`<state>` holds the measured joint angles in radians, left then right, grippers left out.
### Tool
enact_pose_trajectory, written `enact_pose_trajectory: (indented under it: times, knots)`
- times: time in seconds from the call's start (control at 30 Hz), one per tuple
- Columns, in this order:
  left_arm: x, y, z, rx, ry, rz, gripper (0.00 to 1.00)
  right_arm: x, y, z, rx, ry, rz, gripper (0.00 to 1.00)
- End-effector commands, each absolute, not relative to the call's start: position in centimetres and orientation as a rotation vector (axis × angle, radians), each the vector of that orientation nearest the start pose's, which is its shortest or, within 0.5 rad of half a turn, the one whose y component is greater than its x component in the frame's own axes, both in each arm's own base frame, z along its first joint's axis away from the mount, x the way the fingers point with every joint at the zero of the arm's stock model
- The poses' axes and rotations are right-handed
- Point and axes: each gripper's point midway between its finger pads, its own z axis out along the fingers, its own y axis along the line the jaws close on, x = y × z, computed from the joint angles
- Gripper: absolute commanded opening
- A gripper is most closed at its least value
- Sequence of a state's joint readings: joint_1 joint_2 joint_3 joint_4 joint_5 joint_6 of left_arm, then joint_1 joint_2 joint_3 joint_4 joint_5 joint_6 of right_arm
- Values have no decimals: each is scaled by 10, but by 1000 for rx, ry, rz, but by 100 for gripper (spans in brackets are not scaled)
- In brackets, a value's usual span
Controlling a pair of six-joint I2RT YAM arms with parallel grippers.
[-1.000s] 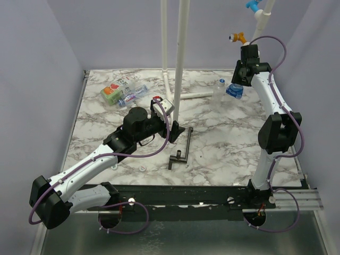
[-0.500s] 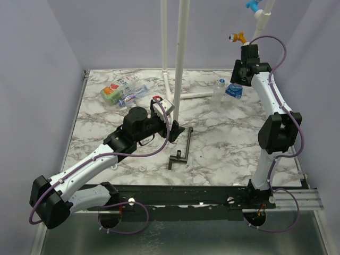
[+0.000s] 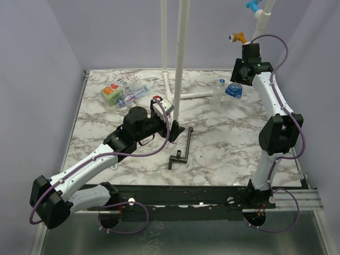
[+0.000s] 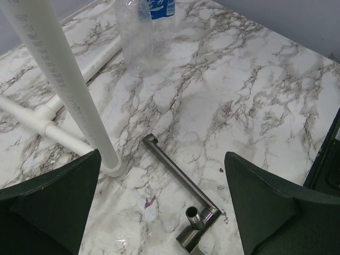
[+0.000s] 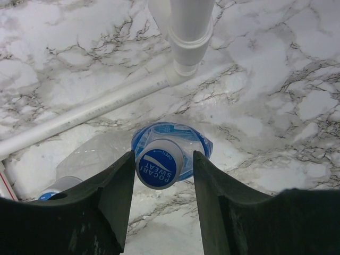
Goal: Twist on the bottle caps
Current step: Place the plastic bottle at the center of the board.
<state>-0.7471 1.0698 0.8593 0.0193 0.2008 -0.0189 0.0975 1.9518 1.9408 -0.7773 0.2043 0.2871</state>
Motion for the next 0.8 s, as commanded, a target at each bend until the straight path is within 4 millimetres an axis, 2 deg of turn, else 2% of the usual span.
enact_pose_trajectory:
  times: [0.0, 0.17, 0.27, 0.43, 0.6, 0.67, 0.7, 0.77]
  knots:
    - [251, -285, 258, 801, 1650, -751, 99, 511, 33, 233, 314, 2266, -3, 51]
    - [252, -285, 258, 799, 1652, -748, 99, 510, 32, 237, 316, 2257, 0, 52]
    - [252, -285, 258, 797, 1649, -747, 99, 508, 32, 244, 320, 2243, -2, 55]
    - [253, -284, 264, 779, 1639, -750, 99, 496, 27, 266, 341, 2195, -3, 66]
    - [260, -278, 289, 675, 1649, -740, 99, 467, 20, 294, 388, 2149, -14, 85]
    - [270, -265, 299, 548, 1708, -686, 99, 448, 21, 302, 406, 2130, 16, 91]
    - [272, -259, 303, 510, 1727, -666, 99, 438, 23, 307, 410, 2117, 45, 97]
    - [276, -242, 314, 413, 1738, -609, 99, 417, 30, 308, 417, 2104, 113, 100]
